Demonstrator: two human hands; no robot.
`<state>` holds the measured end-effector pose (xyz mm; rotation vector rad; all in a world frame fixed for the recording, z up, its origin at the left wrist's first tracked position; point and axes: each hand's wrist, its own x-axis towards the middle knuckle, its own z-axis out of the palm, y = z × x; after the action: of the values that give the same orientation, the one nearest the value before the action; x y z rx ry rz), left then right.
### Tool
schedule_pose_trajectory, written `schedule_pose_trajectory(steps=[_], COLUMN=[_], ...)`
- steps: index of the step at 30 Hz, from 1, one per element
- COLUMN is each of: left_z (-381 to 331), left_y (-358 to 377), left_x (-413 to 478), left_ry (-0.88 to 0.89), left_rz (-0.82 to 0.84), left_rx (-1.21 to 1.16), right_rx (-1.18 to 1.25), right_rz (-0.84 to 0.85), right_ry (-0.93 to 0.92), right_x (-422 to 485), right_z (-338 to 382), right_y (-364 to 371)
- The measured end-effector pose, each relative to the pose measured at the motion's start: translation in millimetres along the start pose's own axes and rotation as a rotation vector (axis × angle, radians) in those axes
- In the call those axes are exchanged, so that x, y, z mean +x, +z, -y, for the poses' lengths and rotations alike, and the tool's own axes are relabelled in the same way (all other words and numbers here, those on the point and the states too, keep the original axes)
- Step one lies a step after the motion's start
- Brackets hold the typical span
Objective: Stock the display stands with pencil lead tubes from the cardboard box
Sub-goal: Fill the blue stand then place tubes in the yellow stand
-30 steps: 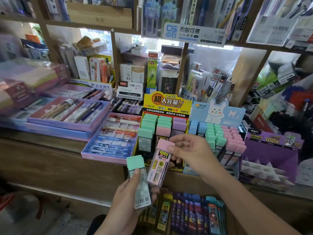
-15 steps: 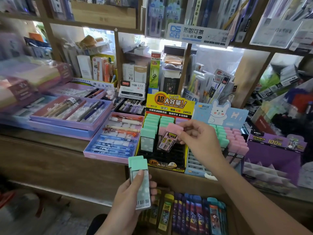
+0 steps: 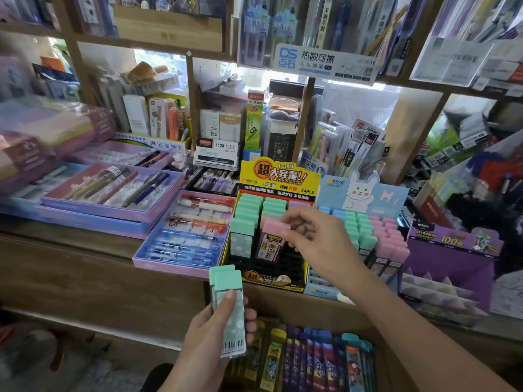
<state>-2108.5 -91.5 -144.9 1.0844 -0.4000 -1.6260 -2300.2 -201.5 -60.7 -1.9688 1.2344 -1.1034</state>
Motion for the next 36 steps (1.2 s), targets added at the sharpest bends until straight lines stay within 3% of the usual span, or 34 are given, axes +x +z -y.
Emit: schedule_pose_trajectory(steps=[10, 18, 25, 36], left_z=[0.0, -1.5, -1.6, 0.0], left_y=[-3.1, -6.1, -0.3, 4.5], left_x=[5.2, -1.3, -7.8, -10.3], left_ry=[-0.039, -0.034, -0.006, 0.034], left_rz=[-0.014, 0.070, 0.092, 0.113], left_rx=[-0.013, 0.000, -0.010, 0.112], right_rx=[-0.254, -0.339, -0.004, 0.279], right_rz=[0.026, -0.027, -0.099, 0.190], right_ry=[-0.091, -0.146, 0.030, 0.282], right_x=[0.8, -4.4, -25.7, -49.7], right_z=[-7.2, -5.2, -1.3, 5.6], right_y=[12.0, 10.6, 15.3, 34.9])
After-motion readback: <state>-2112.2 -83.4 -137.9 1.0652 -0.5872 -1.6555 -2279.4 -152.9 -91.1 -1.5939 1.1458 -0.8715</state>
